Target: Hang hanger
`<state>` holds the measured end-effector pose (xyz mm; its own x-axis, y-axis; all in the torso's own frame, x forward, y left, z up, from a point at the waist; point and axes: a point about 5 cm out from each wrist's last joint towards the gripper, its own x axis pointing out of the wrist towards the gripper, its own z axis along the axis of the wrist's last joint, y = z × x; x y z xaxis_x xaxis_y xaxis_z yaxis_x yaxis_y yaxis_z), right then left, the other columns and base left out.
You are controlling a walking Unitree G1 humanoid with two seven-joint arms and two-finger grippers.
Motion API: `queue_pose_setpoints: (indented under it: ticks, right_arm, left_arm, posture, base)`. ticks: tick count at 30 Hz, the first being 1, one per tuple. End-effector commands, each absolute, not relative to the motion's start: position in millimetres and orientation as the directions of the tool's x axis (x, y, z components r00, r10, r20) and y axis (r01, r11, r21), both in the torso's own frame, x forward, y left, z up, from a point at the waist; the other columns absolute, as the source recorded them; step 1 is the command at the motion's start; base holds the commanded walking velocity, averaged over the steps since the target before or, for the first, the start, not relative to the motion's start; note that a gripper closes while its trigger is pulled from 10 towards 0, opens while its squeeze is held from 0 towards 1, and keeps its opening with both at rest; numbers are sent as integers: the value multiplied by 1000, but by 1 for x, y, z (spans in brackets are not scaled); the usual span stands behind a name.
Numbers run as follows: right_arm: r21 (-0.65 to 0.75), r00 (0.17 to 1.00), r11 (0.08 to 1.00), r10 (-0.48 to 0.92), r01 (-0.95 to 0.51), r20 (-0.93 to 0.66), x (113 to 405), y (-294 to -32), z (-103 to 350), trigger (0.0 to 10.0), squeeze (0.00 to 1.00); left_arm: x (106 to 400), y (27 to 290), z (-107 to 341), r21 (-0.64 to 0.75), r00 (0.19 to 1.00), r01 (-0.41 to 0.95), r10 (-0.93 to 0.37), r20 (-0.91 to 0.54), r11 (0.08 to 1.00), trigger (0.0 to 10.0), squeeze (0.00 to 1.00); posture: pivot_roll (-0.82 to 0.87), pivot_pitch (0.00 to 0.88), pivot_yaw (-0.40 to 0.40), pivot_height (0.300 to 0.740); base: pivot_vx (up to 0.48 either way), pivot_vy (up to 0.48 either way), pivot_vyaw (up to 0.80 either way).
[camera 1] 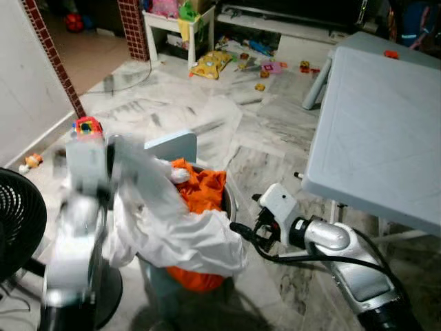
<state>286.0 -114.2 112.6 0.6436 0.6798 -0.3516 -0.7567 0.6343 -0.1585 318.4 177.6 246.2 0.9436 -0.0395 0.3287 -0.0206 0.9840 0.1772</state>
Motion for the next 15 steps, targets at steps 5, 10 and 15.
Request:
queue_pose_setpoints:
  ticks: [5,10,15]
  right_arm:
    - [-158,714,709,621,-688,-325,299,-118,113,10000,0]
    - [-152,739,735,600,-661,-307,302,-116,112,10000,0]
    - [-144,735,735,602,-663,-312,300,-115,108,10000,0]
  left_arm:
    - [341,153,276,267,905,121,-217,366,956,0,0]
    - [344,140,321,281,828,135,-264,495,950,0,0]
    - [342,134,316,274,819,164,-286,497,948,0,0]
  posture:
    - [-13,28,-28,740]
    - [-15,12,-10,740]
    - [-6,14,-13,740]
  base:
    - [0,0,0]
    - [0,0,0]
    - [0,0,0]
